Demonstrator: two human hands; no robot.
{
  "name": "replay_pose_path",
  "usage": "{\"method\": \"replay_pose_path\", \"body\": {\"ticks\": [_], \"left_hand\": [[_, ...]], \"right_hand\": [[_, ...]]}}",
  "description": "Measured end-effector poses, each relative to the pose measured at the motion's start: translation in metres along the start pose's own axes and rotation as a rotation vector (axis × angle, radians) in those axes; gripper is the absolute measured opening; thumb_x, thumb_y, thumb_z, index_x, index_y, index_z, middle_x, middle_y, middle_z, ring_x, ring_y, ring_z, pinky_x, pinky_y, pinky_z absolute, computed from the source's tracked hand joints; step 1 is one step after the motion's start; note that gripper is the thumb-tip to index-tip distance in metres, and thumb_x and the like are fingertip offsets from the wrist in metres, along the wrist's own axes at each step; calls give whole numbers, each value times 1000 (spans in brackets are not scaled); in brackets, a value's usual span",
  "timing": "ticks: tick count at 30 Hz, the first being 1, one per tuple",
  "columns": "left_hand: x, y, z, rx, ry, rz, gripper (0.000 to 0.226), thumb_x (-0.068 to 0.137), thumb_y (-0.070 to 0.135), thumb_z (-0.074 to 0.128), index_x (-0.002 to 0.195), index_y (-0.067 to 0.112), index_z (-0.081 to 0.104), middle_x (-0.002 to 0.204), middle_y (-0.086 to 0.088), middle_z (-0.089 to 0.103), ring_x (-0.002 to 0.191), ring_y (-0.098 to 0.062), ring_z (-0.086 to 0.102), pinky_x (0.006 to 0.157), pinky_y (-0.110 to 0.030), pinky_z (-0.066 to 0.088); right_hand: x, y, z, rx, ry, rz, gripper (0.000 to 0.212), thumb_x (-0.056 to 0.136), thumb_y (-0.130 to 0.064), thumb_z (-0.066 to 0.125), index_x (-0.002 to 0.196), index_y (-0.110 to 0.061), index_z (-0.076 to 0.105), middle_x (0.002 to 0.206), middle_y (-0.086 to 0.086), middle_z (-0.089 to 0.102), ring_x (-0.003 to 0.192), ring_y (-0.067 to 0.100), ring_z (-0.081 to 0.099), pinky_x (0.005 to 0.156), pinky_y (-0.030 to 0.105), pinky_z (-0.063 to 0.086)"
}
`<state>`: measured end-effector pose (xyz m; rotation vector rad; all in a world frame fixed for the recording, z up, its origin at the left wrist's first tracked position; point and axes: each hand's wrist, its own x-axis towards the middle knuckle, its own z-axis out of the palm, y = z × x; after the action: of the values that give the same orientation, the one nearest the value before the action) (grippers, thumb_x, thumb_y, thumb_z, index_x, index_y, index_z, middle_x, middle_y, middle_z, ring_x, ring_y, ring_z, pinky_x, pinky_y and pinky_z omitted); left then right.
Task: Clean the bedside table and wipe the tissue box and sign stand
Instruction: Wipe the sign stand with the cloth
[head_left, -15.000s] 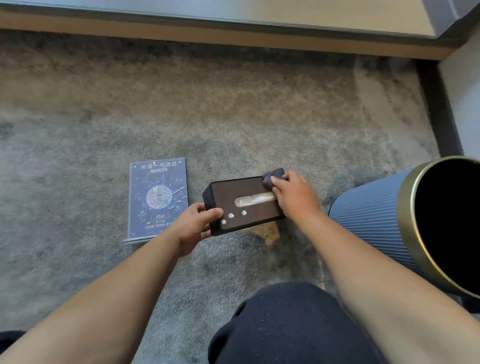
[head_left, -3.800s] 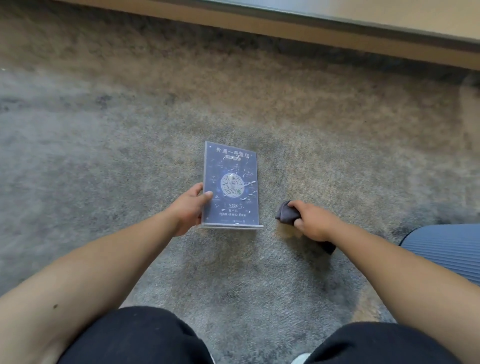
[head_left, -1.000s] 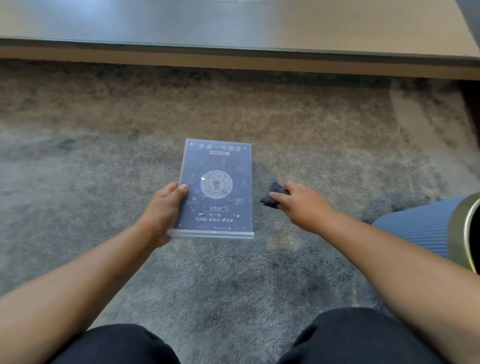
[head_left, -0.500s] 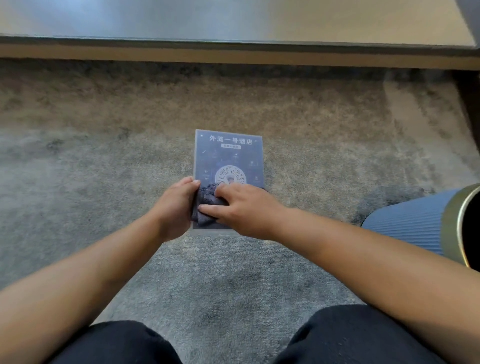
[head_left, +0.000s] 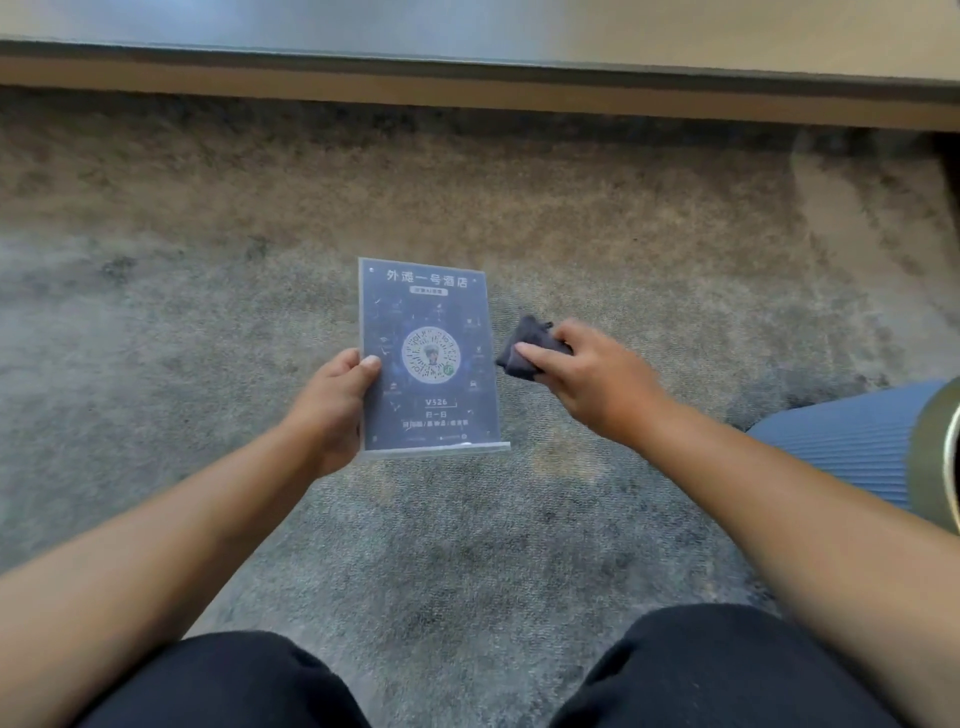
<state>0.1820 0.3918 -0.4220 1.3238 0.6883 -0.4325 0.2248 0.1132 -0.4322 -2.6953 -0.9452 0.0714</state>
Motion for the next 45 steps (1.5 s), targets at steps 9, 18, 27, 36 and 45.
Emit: {"method": "replay_pose_path", "body": {"ticks": [9,18,27,36,45], "left_hand": [[-11,11,24,-42,-166,18,27,104,19,35,120,6,52,105,-19,67,81,-29,69,61,-46,60],[-15,8,10,4,-92,63,31,103,17,40,126,1,51,114,-22,66,99,-34,65,78,-50,57],[-13,7,-3,51,-19,99,30,104,20,37,125,4,51,112,-17,66,96,-30,65,73,-46,57],[-13,4,22,-7,-47,177,22,103,15,37,111,8,56,99,-15,70,83,-26,71,68,-41,60],[-11,-6,5,24,7,182,22,102,21,42,105,12,62,89,-7,76,81,-24,73,65,-44,59]], "right_hand": [[33,-82,-4,-16,-185,-445,42,91,-19,55,132,-28,54,112,15,55,93,32,52,73,45,48],[-2,-47,5,-56,-243,-435,58,79,-4,64,130,-31,55,115,10,55,93,28,53,76,41,49],[-16,-5,-10,134,-434,5,32,95,-36,49,125,-43,55,104,-3,46,88,19,51,65,32,43],[31,-97,-10,173,-531,-112,31,98,-36,38,114,-20,59,105,8,58,95,27,56,78,37,46],[15,-68,5,148,-649,7,24,98,-31,39,97,-17,58,90,0,55,79,21,51,66,34,43]]}}
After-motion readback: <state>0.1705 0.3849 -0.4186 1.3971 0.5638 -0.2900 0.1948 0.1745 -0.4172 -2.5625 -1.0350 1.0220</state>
